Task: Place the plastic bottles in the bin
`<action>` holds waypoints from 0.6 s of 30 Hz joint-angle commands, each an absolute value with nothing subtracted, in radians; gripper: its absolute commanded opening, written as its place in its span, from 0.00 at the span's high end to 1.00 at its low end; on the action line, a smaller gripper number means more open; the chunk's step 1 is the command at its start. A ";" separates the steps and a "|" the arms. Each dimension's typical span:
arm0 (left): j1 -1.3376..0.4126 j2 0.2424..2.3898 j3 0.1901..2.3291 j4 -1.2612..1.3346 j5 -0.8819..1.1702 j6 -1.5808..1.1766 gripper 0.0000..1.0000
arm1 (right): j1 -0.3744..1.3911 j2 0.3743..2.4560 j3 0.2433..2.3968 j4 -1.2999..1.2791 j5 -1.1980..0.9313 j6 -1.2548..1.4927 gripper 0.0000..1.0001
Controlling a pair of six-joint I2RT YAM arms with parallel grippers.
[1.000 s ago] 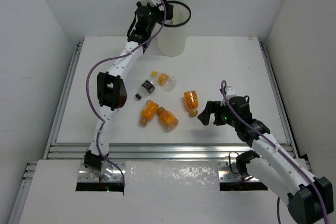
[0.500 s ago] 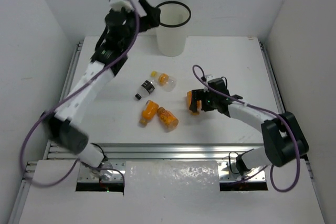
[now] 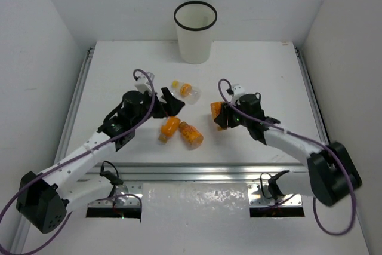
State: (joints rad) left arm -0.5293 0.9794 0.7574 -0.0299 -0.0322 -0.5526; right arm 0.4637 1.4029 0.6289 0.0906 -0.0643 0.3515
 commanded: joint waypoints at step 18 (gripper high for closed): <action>-0.706 1.153 0.730 0.457 0.511 -0.583 0.07 | 0.471 0.799 0.422 0.489 -0.851 0.437 0.66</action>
State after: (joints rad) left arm -0.6945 1.1152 0.6800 0.3996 0.5079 -0.5854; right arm 0.4675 0.8227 0.4324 0.3607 -0.7422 0.4057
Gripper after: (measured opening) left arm 0.946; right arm 0.506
